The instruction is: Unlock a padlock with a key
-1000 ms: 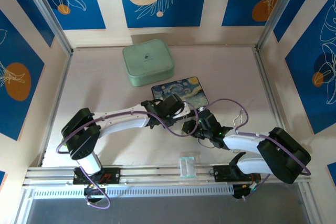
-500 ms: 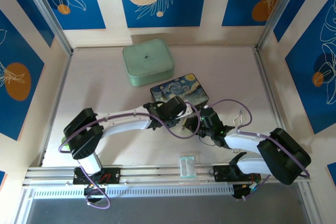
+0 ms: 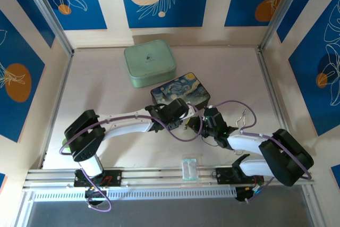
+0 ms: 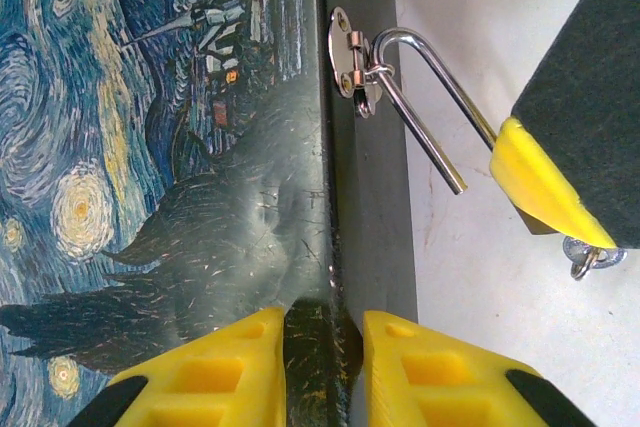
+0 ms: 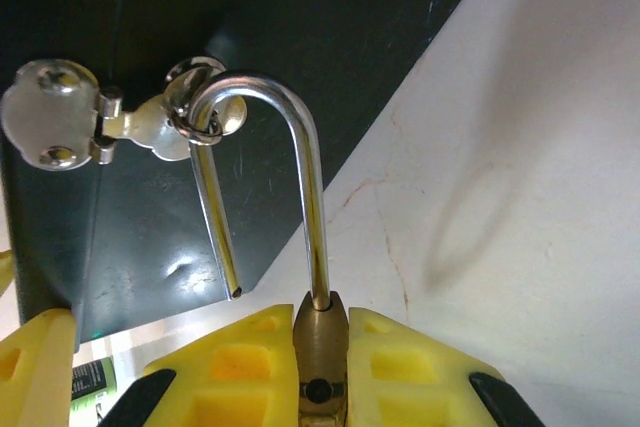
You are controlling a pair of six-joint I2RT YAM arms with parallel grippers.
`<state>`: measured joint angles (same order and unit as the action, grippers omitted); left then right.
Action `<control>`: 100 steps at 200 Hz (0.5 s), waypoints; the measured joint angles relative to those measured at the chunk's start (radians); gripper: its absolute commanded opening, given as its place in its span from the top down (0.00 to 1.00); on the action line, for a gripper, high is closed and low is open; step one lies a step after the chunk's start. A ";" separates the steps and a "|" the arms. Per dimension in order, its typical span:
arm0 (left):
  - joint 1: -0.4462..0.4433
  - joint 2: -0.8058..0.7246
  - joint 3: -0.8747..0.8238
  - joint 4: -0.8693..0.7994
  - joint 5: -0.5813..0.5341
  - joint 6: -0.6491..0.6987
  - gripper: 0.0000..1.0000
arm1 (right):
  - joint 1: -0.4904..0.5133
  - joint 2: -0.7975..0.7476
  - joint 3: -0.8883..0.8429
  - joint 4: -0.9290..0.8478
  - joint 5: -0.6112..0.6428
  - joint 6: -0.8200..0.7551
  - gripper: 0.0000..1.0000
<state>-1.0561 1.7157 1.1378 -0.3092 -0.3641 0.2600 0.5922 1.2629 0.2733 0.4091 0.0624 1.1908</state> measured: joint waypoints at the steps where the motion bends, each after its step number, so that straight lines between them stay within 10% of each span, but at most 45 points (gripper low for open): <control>1: 0.000 0.000 0.000 0.001 0.000 0.000 0.77 | 0.000 0.000 0.000 0.000 0.000 0.000 0.88; 100: -0.006 -0.008 -0.012 0.015 -0.002 0.000 0.78 | -0.047 0.000 0.016 0.025 -0.037 0.071 0.89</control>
<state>-1.0626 1.7073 1.1255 -0.2939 -0.3664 0.2596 0.5453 1.2629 0.2897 0.4339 0.0257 1.2617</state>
